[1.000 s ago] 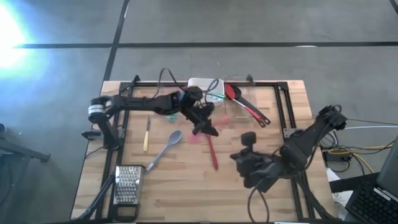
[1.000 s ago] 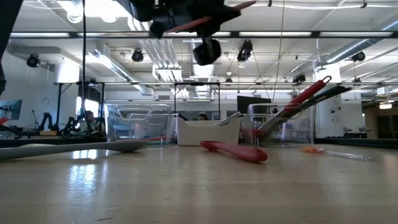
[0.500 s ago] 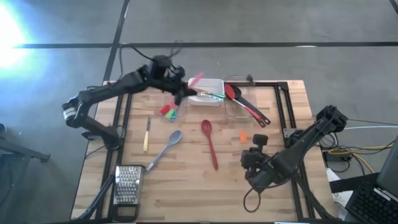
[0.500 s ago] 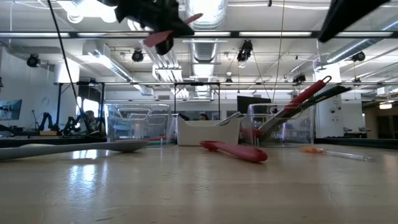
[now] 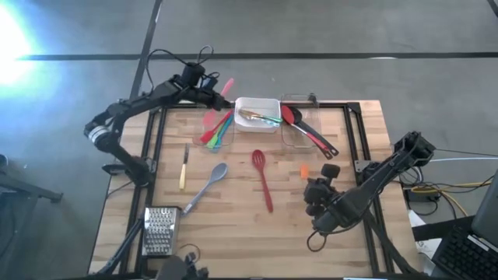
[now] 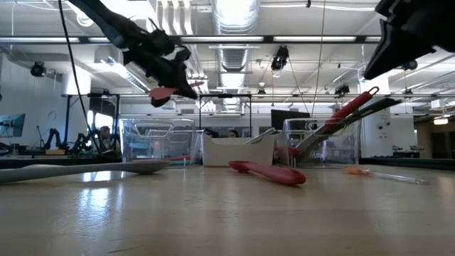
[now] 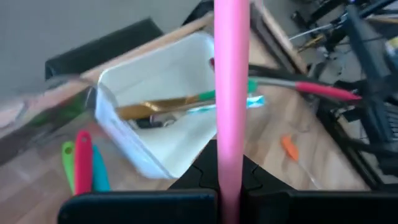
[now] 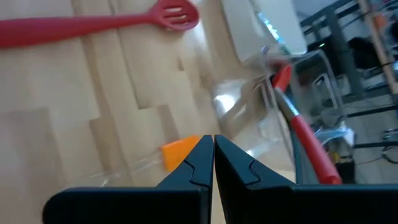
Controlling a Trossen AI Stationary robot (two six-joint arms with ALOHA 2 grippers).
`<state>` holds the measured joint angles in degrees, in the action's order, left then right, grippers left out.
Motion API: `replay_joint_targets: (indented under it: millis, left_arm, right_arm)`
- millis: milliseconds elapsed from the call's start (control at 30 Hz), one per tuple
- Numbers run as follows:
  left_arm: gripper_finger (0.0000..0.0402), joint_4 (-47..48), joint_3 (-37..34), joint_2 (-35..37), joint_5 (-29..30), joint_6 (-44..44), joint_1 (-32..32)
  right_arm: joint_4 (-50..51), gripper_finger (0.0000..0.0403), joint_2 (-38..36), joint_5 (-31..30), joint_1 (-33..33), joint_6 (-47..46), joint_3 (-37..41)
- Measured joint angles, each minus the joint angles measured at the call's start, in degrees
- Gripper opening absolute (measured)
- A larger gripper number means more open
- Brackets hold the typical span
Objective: Pick & Place Kitchen Items
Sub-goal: Put the pink spatula into the left transparent bin
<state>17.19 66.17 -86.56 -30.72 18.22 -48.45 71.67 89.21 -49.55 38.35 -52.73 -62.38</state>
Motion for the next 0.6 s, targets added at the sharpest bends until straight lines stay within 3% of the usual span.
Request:
replay_joint_targets:
  millis: [133, 367, 600]
  left_arm:
    - [0.0, 0.29, -0.02, -3.11, 0.32, -1.83, 0.29]
    - [0.0, 3.89, -0.51, -5.8, 6.81, -2.67, 0.24]
    - [0.0, 1.93, -7.61, -5.64, 9.54, -1.02, 0.26]
  right_arm:
    - [0.27, 0.0008, 0.0, -2.82, 0.0, -2.2, 0.98]
    - [3.85, 0.0008, 0.0, -2.5, 0.0, -10.19, 3.47]
    - [5.39, 0.0008, 0.0, -2.11, 0.0, -12.92, 5.18]
